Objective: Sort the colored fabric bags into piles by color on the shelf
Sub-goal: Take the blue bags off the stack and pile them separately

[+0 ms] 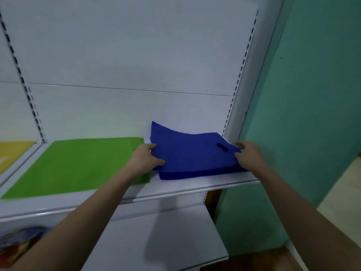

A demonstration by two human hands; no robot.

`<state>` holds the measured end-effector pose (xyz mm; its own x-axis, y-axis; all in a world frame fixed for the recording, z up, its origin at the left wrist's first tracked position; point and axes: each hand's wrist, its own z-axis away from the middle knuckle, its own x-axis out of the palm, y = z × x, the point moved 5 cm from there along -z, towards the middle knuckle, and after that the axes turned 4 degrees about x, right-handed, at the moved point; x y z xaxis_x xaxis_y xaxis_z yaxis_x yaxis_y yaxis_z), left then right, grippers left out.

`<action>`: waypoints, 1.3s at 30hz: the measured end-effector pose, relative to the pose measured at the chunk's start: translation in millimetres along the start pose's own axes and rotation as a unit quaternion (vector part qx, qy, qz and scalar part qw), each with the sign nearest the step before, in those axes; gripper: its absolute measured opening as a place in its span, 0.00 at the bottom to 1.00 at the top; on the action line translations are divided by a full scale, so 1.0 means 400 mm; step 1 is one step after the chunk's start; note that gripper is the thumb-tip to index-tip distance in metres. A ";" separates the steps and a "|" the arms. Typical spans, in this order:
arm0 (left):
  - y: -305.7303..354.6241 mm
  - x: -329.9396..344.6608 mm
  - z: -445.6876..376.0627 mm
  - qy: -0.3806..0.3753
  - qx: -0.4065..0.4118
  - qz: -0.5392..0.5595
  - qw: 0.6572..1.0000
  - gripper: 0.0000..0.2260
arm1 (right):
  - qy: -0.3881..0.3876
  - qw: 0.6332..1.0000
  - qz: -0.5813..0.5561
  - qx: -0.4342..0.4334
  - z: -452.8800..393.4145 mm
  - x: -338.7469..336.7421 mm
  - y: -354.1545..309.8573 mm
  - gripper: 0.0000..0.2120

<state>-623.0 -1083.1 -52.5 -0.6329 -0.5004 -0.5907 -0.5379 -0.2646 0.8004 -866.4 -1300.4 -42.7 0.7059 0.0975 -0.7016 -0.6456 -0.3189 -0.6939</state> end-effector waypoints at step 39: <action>-0.136 -0.430 0.824 0.283 -0.355 -0.341 0.823 0.21 | -0.474 0.721 -0.044 -0.504 0.809 0.425 -0.684 0.15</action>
<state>-668.5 -710.9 -28.2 0.1513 -0.2871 -0.9459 -0.0726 -0.9575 0.2791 -664.3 -891.4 -24.6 -0.0927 0.6074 -0.7890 0.2657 -0.7486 -0.6075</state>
